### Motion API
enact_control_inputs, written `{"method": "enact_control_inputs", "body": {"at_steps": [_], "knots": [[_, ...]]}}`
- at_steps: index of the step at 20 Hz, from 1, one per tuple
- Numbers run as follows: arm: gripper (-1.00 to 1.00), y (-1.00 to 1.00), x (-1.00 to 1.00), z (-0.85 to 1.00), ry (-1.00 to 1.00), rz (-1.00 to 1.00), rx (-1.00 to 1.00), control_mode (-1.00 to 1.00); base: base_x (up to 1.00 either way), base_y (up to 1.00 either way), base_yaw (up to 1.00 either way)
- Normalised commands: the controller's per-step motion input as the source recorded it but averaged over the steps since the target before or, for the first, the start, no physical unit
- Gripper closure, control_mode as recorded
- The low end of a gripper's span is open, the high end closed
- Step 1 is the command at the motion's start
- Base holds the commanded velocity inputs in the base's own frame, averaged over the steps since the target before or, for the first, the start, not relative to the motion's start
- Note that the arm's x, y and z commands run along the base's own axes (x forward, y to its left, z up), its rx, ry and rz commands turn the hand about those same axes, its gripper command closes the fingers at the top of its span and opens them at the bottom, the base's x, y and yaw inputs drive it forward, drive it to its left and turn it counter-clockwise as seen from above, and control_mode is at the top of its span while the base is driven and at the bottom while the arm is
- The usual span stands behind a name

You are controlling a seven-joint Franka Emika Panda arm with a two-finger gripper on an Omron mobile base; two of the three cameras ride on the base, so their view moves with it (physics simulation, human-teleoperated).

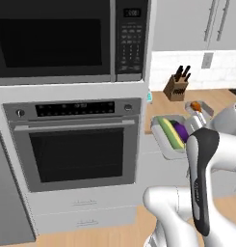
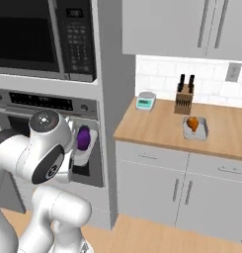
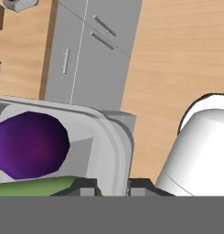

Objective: Take the meat container that has the chicken drumstick and place it on the second highest rack of the freezer. Then take the vegetable container that has the corn and eggplant and place it on the highest rack of the freezer.

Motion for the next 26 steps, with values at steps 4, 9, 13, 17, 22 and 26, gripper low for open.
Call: {"method": "enact_control_inputs", "body": {"at_steps": [4,9,13,17,22,26], "knots": [[1.0,0.0,0.0,0.0,0.0,0.0,0.0,1.0,-0.28,1.0,0.06],[1.0,0.0,0.0,0.0,0.0,0.0,0.0,1.0,-0.06,1.0,0.04],[1.0,0.0,0.0,0.0,0.0,0.0,0.0,1.0,0.0,1.0,0.03],[1.0,0.0,0.0,0.0,0.0,0.0,0.0,1.0,0.0,1.0,0.04],[1.0,0.0,0.0,0.0,0.0,0.0,0.0,1.0,0.0,1.0,0.03],[1.0,0.0,0.0,0.0,0.0,0.0,0.0,1.0,0.01,1.0,0.07]]}}
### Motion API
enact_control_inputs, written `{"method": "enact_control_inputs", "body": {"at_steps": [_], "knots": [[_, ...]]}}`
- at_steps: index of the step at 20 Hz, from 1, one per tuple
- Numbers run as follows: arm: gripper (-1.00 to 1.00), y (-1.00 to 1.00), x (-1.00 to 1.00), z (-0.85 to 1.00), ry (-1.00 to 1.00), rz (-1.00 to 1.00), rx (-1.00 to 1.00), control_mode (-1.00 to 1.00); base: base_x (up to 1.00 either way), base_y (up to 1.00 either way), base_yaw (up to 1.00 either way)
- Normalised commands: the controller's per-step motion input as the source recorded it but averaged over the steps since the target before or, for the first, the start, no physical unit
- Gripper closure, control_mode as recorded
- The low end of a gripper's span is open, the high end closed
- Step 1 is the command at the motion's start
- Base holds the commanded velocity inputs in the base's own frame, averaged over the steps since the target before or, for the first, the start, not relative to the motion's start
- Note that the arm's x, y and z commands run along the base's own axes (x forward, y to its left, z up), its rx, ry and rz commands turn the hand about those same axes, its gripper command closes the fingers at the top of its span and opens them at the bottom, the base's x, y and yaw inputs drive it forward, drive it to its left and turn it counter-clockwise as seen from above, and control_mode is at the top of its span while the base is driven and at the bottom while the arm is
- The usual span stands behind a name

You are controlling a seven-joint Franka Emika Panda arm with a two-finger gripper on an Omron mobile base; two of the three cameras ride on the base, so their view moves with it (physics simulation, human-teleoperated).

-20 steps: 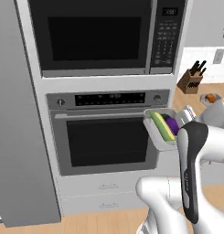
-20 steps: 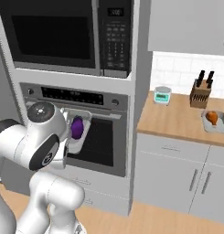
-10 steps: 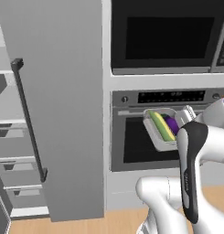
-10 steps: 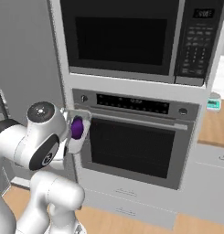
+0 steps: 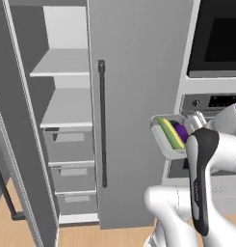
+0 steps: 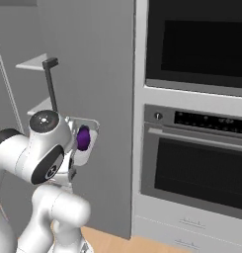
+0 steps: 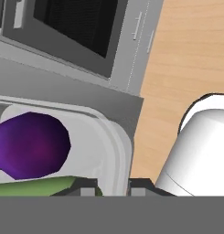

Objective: Take the meat container that has the chicken drumstick and place it on the second highest rack of the freezer. Then take the vegetable container that has the corn and eggplant and place it on the highest rack of the freezer.

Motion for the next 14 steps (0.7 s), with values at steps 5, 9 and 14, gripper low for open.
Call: {"method": "enact_control_inputs", "body": {"at_steps": [5,9,14], "knots": [[1.0,0.0,0.0,0.0,0.0,0.0,0.0,1.0,0.03,0.85,0.1],[1.0,0.0,0.0,0.0,0.0,0.0,0.0,1.0,0.06,0.52,0.08],[1.0,0.0,0.0,0.0,0.0,0.0,0.0,1.0,0.2,0.14,0.04]]}}
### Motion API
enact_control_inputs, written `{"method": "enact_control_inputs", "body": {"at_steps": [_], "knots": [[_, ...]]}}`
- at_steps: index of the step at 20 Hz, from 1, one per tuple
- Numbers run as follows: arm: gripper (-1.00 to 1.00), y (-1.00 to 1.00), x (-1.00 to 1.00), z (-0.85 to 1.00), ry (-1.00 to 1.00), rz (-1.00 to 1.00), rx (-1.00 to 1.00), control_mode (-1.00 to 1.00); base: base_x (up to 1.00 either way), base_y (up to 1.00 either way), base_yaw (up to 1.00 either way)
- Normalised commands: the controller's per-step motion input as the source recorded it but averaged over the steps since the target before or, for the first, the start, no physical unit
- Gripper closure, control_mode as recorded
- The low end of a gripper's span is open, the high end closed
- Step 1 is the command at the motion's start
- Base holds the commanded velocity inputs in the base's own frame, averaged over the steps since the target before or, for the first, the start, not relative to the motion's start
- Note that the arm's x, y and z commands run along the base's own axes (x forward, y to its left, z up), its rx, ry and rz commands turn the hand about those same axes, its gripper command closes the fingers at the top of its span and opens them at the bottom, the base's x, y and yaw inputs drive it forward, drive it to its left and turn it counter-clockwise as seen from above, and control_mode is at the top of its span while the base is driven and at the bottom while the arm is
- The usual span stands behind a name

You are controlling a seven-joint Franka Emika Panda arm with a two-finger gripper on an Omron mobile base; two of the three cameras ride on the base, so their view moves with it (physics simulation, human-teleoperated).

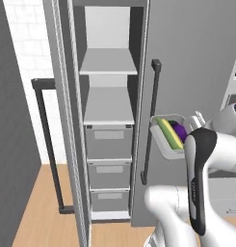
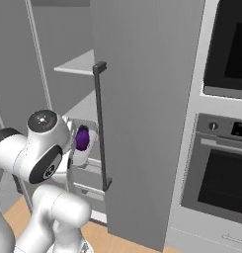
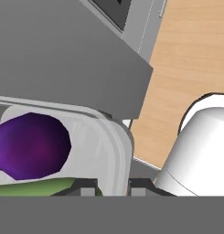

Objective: Take the meat container that has the chicken drumstick and place it on the second highest rack of the freezer. Then take the vegetable container that has the corn and eggplant and place it on the highest rack of the freezer.

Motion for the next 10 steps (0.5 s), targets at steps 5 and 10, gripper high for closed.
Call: {"method": "enact_control_inputs", "body": {"at_steps": [5,10], "knots": [[1.0,0.0,0.0,0.0,0.0,0.0,0.0,1.0,0.39,0.18,0.0],[1.0,0.0,0.0,0.0,0.0,0.0,0.0,1.0,0.46,0.5,0.0]]}}
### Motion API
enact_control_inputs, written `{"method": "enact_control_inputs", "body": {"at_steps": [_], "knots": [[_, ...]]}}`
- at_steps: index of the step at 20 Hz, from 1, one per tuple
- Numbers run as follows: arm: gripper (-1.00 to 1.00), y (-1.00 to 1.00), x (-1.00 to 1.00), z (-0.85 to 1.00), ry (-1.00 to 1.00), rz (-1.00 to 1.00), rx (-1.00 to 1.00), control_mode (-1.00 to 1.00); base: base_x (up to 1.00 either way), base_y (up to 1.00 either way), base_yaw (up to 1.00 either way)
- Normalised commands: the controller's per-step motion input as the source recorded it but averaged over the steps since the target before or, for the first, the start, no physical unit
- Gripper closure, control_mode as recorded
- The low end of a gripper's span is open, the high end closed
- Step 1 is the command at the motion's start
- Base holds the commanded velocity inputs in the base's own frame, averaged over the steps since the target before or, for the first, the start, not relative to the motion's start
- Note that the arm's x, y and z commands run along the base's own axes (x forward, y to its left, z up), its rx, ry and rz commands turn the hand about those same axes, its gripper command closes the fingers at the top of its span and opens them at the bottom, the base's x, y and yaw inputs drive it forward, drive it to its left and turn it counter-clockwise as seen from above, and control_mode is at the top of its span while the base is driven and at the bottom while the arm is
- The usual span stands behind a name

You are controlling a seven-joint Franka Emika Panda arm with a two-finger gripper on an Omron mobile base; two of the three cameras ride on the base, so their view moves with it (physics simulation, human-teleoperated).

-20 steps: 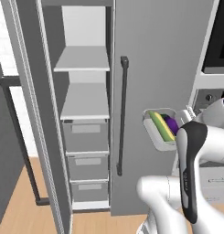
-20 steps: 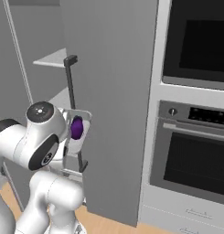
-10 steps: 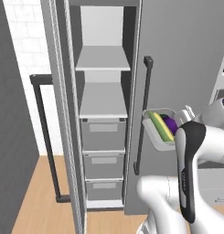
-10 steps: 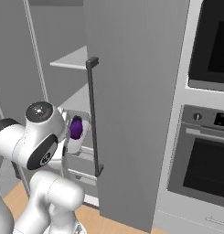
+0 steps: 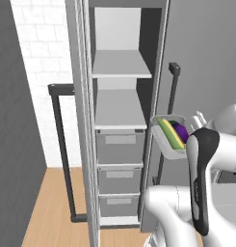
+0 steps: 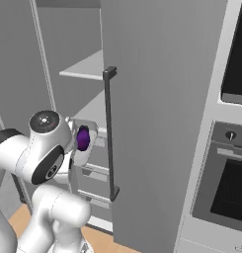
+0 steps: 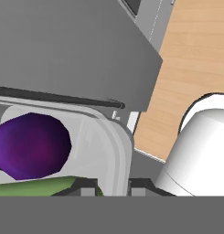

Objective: Take the meat container that has the chicken drumstick and place it on the second highest rack of the freezer. Then take the vegetable container that has the corn and eggplant and place it on the highest rack of the freezer.

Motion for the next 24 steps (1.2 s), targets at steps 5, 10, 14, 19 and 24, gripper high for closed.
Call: {"method": "enact_control_inputs", "body": {"at_steps": [5,10,14,19,24], "knots": [[1.0,0.0,0.0,0.0,0.0,0.0,0.0,1.0,0.33,0.31,0.0],[1.0,0.0,0.0,0.0,0.0,0.0,0.0,1.0,0.26,0.01,-0.01],[1.0,0.0,0.0,0.0,0.0,0.0,0.0,1.0,0.38,0.23,-0.02],[1.0,0.0,0.0,0.0,0.0,0.0,0.0,1.0,0.39,0.26,-0.02],[1.0,0.0,0.0,0.0,0.0,0.0,0.0,1.0,0.27,0.2,-0.03]]}}
